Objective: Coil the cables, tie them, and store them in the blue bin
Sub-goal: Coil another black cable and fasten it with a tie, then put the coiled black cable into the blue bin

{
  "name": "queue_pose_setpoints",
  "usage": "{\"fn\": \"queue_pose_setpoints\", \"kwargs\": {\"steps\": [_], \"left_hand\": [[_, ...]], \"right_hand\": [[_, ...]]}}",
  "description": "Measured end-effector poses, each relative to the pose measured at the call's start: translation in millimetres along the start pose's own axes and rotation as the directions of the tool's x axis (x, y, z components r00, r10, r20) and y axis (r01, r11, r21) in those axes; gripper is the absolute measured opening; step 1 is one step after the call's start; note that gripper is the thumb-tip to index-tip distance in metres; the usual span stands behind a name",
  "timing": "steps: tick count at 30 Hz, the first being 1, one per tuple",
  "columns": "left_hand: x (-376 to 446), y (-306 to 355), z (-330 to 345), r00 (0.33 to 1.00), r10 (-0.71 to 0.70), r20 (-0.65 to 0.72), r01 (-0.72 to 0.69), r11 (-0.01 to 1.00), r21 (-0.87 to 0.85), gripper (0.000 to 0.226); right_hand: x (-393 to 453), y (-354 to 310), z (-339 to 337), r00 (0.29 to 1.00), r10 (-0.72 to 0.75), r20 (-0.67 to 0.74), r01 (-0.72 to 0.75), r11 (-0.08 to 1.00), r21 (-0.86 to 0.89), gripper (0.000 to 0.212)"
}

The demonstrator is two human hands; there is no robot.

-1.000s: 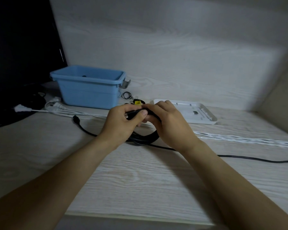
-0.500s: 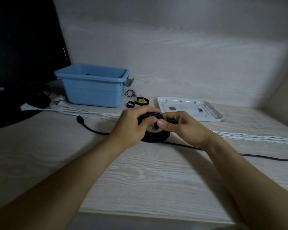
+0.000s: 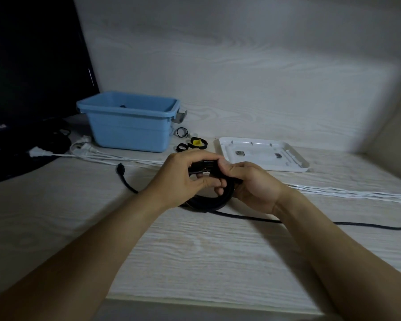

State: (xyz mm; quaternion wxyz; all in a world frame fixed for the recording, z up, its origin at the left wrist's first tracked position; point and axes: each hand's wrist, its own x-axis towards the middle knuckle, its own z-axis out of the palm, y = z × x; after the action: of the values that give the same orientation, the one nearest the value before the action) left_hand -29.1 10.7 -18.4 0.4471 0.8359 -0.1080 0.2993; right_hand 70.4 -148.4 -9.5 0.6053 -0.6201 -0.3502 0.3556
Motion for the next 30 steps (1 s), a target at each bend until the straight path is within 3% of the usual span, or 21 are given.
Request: {"fn": "queue_pose_setpoints", "kwargs": {"steps": [3, 6, 10, 14, 16, 18, 21, 24, 27, 30], "left_hand": [[0.4, 0.2, 0.4, 0.999, 0.010, -0.050, -0.010, 1.000, 0.009, 0.040], [0.6, -1.3, -0.1, 0.990, 0.072, -0.118, -0.064, 0.995, 0.071, 0.031], [4.6, -4.7, -1.4, 0.942, 0.244, -0.229, -0.170, 0.939, 0.298, 0.023], [8.5, -8.0, 0.5, 0.907, 0.307, -0.289, -0.140, 0.867, 0.479, 0.025], [9.4, -6.2, -0.8, 0.919, 0.302, -0.253, -0.126, 0.834, 0.537, 0.026], [10.1, -1.6, -1.9, 0.942, 0.278, -0.189, -0.122, 0.806, 0.580, 0.026], [12.3, 5.8, -1.7, 0.992, 0.122, -0.028, -0.083, 0.806, 0.587, 0.029], [19.0, 11.2, -0.1, 0.995, 0.044, 0.088, -0.087, 0.812, 0.577, 0.030], [24.7, 12.8, -1.0, 0.991, 0.130, -0.016, -0.098, 0.814, 0.573, 0.025], [39.4, 15.2, -13.2, 0.983, 0.035, -0.182, 0.074, 0.826, 0.559, 0.025]], "right_hand": [[-2.1, -4.0, 0.2, 1.000, 0.011, 0.014, -0.012, 0.999, 0.051, 0.039], [-2.2, -4.8, 0.3, 0.999, -0.030, -0.018, 0.029, 0.999, -0.029, 0.034], [3.3, 1.1, 5.4, 0.971, -0.221, -0.090, 0.214, 0.973, -0.081, 0.033], [7.2, 5.1, 11.4, 0.870, -0.413, -0.270, 0.412, 0.909, -0.064, 0.022], [8.0, 5.9, 10.1, 0.829, -0.468, -0.307, 0.455, 0.883, -0.115, 0.023], [7.1, 6.1, 6.9, 0.822, -0.512, -0.248, 0.479, 0.859, -0.184, 0.019], [5.2, 3.0, 3.9, 0.806, -0.559, -0.192, 0.510, 0.822, -0.252, 0.009], [6.1, 3.8, 0.4, 0.783, -0.596, -0.178, 0.535, 0.791, -0.296, 0.012], [7.4, 5.2, -3.2, 0.782, -0.536, -0.317, 0.465, 0.841, -0.276, 0.027], [7.2, 10.6, -18.8, 0.772, -0.387, -0.505, 0.308, 0.922, -0.236, 0.032]]}}
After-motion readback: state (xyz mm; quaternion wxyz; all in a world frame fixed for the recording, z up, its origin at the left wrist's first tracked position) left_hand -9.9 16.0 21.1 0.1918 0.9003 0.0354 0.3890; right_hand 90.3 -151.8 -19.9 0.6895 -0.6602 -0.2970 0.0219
